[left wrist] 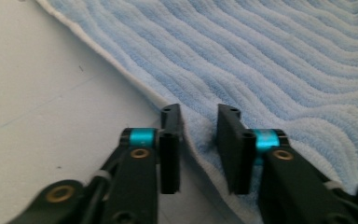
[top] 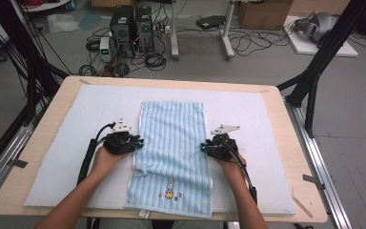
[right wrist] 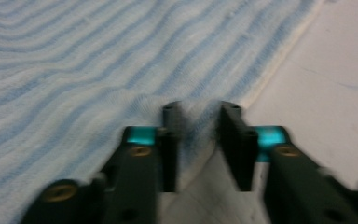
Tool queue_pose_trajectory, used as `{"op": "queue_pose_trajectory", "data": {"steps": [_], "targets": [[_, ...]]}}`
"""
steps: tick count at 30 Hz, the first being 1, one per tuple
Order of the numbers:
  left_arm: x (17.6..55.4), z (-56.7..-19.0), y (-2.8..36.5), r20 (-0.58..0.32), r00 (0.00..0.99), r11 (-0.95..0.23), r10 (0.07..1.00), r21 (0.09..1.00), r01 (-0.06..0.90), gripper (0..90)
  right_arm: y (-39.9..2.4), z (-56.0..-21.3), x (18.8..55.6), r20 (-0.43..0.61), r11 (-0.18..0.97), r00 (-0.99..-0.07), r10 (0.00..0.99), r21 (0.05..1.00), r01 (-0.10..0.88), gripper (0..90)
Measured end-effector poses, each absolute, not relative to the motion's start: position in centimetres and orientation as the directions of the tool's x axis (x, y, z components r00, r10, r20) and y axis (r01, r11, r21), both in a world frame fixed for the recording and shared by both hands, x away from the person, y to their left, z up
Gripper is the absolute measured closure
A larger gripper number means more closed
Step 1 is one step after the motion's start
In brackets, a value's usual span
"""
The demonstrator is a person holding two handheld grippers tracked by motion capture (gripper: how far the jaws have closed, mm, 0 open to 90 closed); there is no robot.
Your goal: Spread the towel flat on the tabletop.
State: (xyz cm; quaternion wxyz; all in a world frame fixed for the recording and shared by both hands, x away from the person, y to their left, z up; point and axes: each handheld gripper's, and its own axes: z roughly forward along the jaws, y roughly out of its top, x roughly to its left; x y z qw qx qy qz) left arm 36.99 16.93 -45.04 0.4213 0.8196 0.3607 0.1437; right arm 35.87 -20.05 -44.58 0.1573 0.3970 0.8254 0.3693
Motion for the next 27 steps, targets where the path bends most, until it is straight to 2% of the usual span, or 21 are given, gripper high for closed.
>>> {"op": "queue_pose_trajectory", "data": {"steps": [1,3,9,20,21,22,23,25,27], "targets": [[37.1,-45.0,16.9,-0.066,0.699,-0.386,0.712,0.795,0.468,84.6,-19.9,-44.6,36.0,0.022,0.421,-0.64,0.768,0.736,0.531,81.9],[37.3,-45.0,16.9,-0.069,0.689,-0.376,0.721,0.797,0.473,85.6,-19.5,-44.6,36.1,0.009,0.424,-0.631,0.776,0.734,0.53,84.0],[39.3,-45.0,17.4,-0.138,0.622,-0.274,0.771,0.809,0.52,86.0,-19.6,-44.7,37.6,0.001,0.389,-0.588,0.809,0.749,0.537,84.7],[42.6,-45.0,16.8,-0.106,0.566,-0.254,0.818,0.815,0.52,86.2,-18.9,-44.7,41.0,-0.045,0.357,-0.511,0.858,0.769,0.531,84.7],[42.5,-45.0,16.8,-0.11,0.567,-0.251,0.816,0.816,0.52,84.2,-18.9,-44.7,41.0,-0.048,0.354,-0.509,0.86,0.774,0.524,84.3],[42.5,-45.0,17.0,-0.126,0.561,-0.237,0.818,0.816,0.528,76.8,-18.9,-44.6,41.0,-0.04,0.344,-0.505,0.862,0.778,0.526,82.3],[42.5,-44.9,17.2,-0.15,0.551,-0.218,0.821,0.81,0.545,65.2,-19.0,-44.6,40.9,-0.025,0.332,-0.503,0.864,0.779,0.532,78.4],[42.3,-44.8,17.6,-0.189,0.532,-0.181,0.825,0.805,0.565,51.1,-19.3,-44.5,40.7,-0.001,0.316,-0.506,0.863,0.782,0.537,70.7],[41.9,-44.5,18.0,-0.197,0.541,-0.186,0.817,0.799,0.572,45.1,-19.7,-44.1,40.5,0.055,0.283,-0.527,0.848,0.793,0.539,62.2]]}}
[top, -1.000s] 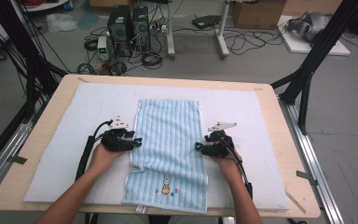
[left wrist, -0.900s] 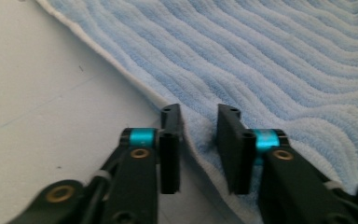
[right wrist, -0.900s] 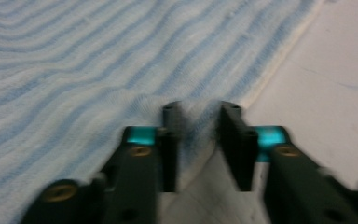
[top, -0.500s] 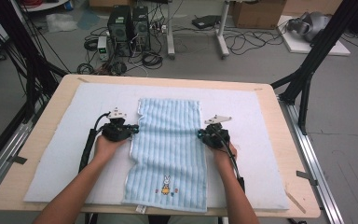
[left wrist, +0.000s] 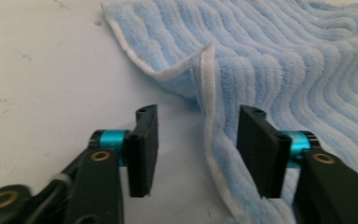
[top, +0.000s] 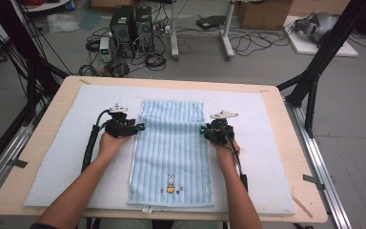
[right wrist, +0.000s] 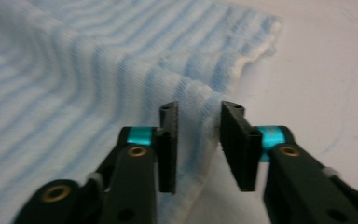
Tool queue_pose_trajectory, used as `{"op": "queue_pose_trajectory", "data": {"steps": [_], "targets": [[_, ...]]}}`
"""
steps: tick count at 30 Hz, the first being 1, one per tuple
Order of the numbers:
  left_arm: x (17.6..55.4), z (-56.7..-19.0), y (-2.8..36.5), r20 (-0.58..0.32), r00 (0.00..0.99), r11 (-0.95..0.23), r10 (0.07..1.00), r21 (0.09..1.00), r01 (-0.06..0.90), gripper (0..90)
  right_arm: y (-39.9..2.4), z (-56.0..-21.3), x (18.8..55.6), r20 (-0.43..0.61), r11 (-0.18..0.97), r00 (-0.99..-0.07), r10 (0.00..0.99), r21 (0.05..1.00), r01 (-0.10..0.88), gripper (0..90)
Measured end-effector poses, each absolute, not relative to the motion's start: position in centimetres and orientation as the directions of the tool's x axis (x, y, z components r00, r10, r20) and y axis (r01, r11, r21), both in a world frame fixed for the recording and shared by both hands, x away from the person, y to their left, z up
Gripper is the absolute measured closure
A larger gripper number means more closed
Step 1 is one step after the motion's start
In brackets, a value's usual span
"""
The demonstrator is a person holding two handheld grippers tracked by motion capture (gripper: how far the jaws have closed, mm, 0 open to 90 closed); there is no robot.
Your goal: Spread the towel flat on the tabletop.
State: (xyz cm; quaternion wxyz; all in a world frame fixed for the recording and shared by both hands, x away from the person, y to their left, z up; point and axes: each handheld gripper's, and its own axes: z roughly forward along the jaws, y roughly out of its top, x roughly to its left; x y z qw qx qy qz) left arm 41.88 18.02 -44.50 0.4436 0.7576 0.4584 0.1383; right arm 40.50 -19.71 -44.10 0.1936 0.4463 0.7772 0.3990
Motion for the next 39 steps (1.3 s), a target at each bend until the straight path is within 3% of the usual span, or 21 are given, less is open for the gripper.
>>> {"op": "queue_pose_trajectory", "data": {"steps": [7,10,25,33,39], "targets": [[38.6,-44.2,19.2,-0.194,0.591,-0.183,0.783,0.836,0.517,38.9,-20.5,-42.4,37.9,0.028,0.311,-0.575,0.818,0.819,0.482,49.6],[37.2,-44.1,19.8,-0.203,0.595,-0.169,0.778,0.844,0.509,37.3,-21.2,-42.4,36.2,0.038,0.316,-0.592,0.805,0.817,0.483,48.4],[29.3,-44.4,20.4,-0.184,0.671,-0.206,0.718,0.865,0.458,51.7,-22.1,-43.8,27.9,0.05,0.333,-0.616,0.786,0.806,0.49,52.6],[26.5,-44.8,19.1,-0.18,0.748,-0.27,0.639,0.858,0.437,59.9,-21.0,-44.1,25.7,0.064,0.363,-0.673,0.736,0.803,0.473,59.8],[25.9,-45.0,18.2,-0.161,0.774,-0.327,0.613,0.84,0.433,58.4,-20.2,-44.5,25.3,0.075,0.386,-0.692,0.718,0.784,0.486,60.0]]}}
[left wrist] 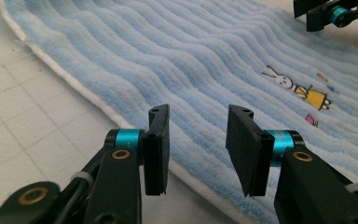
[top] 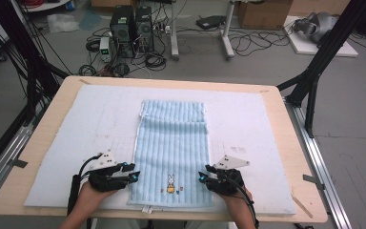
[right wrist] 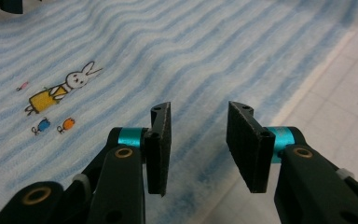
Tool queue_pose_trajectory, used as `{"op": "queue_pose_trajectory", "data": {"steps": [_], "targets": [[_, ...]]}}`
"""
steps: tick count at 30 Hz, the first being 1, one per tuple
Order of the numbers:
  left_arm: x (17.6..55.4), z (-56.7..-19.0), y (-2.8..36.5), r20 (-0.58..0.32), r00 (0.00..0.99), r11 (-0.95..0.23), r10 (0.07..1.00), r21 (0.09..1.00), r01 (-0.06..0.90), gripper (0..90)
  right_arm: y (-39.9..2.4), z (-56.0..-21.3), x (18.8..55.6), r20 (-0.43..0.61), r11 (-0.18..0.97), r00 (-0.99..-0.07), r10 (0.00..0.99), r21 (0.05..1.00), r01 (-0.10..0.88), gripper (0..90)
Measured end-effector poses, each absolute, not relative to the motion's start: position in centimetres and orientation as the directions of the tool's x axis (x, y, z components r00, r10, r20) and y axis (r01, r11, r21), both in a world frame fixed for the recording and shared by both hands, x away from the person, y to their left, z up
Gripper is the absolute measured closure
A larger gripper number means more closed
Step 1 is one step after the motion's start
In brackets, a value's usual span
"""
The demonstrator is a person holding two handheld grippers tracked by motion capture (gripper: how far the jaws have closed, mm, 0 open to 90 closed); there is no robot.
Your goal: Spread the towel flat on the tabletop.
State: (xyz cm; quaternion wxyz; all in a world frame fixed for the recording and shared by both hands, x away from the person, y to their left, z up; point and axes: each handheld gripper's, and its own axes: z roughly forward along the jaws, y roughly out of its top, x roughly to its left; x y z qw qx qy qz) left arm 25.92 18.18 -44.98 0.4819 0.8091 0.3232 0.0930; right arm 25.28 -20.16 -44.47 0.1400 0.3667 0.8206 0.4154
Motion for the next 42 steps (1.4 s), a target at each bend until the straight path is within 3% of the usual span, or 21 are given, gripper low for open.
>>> {"op": "queue_pose_trajectory", "data": {"steps": [2,5,7,9,11,13,21,29,31,35,38,42], "targets": [[25.8,-45.0,17.8,-0.139,0.78,-0.361,0.61,0.828,0.429,55.1,-19.6,-44.8,25.4,0.06,0.419,-0.705,0.707,0.767,0.486,60.0],[25.6,-45.1,17.0,-0.089,0.806,-0.439,0.586,0.8,0.408,56.9,-19.3,-44.9,25.7,0.059,0.432,-0.71,0.702,0.758,0.49,61.4],[25.4,-45.1,16.8,-0.055,0.806,-0.459,0.589,0.798,0.39,62.0,-19.5,-44.9,25.8,0.057,0.437,-0.712,0.7,0.754,0.49,65.1],[25.3,-45.1,16.8,-0.053,0.816,-0.464,0.576,0.8,0.38,77.2,-19.6,-44.9,25.9,0.061,0.436,-0.71,0.701,0.752,0.494,72.6],[25.1,-45.1,16.7,-0.046,0.828,-0.476,0.559,0.8,0.366,84.7,-19.7,-44.8,25.9,0.072,0.439,-0.718,0.692,0.747,0.499,78.8],[25.0,-45.1,16.9,-0.071,0.833,-0.467,0.549,0.801,0.376,85.6,-19.7,-44.8,25.7,0.072,0.452,-0.732,0.678,0.744,0.492,83.3],[23.8,-45.2,17.6,-0.138,0.848,-0.449,0.512,0.799,0.401,85.9,-20.1,-44.6,24.5,0.119,0.482,-0.781,0.614,0.727,0.49,84.2],[21.8,-45.0,18.7,-0.175,0.87,-0.469,0.46,0.784,0.406,85.7,-20.4,-44.4,23.0,0.195,0.52,-0.833,0.517,0.702,0.487,83.8],[21.5,-44.9,18.9,-0.189,0.872,-0.465,0.451,0.784,0.411,84.7,-20.5,-44.4,22.7,0.211,0.524,-0.84,0.5,0.698,0.487,79.9],[22.0,-44.3,19.4,-0.206,0.832,-0.381,0.514,0.815,0.437,62.8,-20.6,-43.7,22.7,0.235,0.452,-0.825,0.513,0.743,0.493,65.4],[23.0,-43.7,19.9,-0.188,0.794,-0.305,0.578,0.853,0.424,58.8,-20.0,-43.3,23.4,0.21,0.399,-0.808,0.55,0.784,0.475,64.2],[24.2,-43.4,20.3,-0.192,0.754,-0.246,0.629,0.871,0.426,58.4,-17.7,-43.6,24.3,0.179,0.439,-0.828,0.531,0.778,0.449,69.8]]}}
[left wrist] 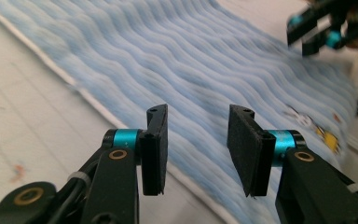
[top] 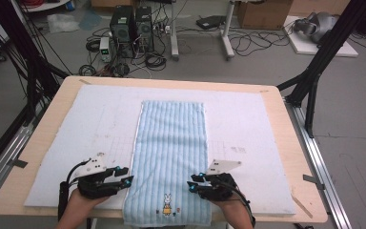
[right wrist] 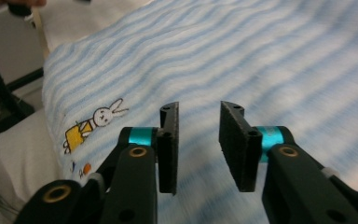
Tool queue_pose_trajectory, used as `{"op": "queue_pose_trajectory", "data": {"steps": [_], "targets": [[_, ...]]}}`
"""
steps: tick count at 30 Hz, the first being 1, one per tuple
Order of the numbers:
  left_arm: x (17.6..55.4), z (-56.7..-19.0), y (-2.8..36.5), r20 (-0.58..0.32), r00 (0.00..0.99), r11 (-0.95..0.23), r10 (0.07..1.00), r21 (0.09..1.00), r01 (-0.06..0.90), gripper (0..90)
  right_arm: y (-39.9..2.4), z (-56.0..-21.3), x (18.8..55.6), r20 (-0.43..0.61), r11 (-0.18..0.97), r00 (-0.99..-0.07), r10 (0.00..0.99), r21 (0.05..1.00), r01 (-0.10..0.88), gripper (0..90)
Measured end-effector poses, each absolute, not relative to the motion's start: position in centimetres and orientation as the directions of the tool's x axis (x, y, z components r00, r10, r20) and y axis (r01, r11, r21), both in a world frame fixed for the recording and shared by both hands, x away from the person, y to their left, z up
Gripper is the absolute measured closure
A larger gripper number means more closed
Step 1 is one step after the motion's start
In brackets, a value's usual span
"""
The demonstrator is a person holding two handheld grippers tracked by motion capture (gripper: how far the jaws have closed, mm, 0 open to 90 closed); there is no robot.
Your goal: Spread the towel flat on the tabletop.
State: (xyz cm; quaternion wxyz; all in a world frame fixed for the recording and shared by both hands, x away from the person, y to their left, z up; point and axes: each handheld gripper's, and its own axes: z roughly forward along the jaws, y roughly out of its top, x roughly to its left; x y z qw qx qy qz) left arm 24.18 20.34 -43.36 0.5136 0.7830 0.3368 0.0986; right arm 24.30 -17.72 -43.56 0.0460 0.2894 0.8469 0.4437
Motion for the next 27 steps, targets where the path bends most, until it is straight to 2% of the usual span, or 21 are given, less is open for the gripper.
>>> {"op": "queue_pose_trajectory", "data": {"steps": [4,6,8,12,15,18,21,27], "targets": [[25.4,-43.1,20.9,-0.189,0.722,-0.223,0.666,0.873,0.434,58.3,-15.7,-44.8,24.9,0.186,0.514,-0.854,0.485,0.73,0.451,75.3],[25.8,-42.9,21.2,-0.19,0.707,-0.208,0.681,0.875,0.436,58.1,-15.6,-44.8,24.9,0.196,0.52,-0.864,0.463,0.73,0.444,83.1],[26.2,-42.8,21.5,-0.201,0.699,-0.194,0.686,0.876,0.442,57.3,-15.7,-44.8,24.7,0.22,0.54,-0.877,0.428,0.715,0.443,85.1],[27.0,-42.8,21.5,-0.207,0.689,-0.185,0.695,0.874,0.449,56.0,-15.9,-44.6,24.0,0.263,0.587,-0.904,0.337,0.692,0.42,84.6],[27.7,-43.0,21.1,-0.209,0.689,-0.194,0.694,0.867,0.459,54.9,-16.3,-44.4,24.4,0.279,0.556,-0.903,0.326,0.716,0.422,75.0],[28.5,-43.3,20.3,-0.202,0.696,-0.216,0.689,0.859,0.463,54.6,-17.2,-43.8,25.5,0.289,0.464,-0.884,0.367,0.767,0.443,67.8],[29.4,-43.6,19.5,-0.194,0.699,-0.241,0.688,0.847,0.473,55.5,-18.4,-43.4,26.7,0.253,0.397,-0.833,0.492,0.786,0.474,62.1],[30.9,-44.5,18.3,-0.185,0.706,-0.289,0.684,0.819,0.495,61.0,-20.2,-43.4,28.8,0.182,0.342,-0.735,0.654,0.795,0.501,63.6]]}}
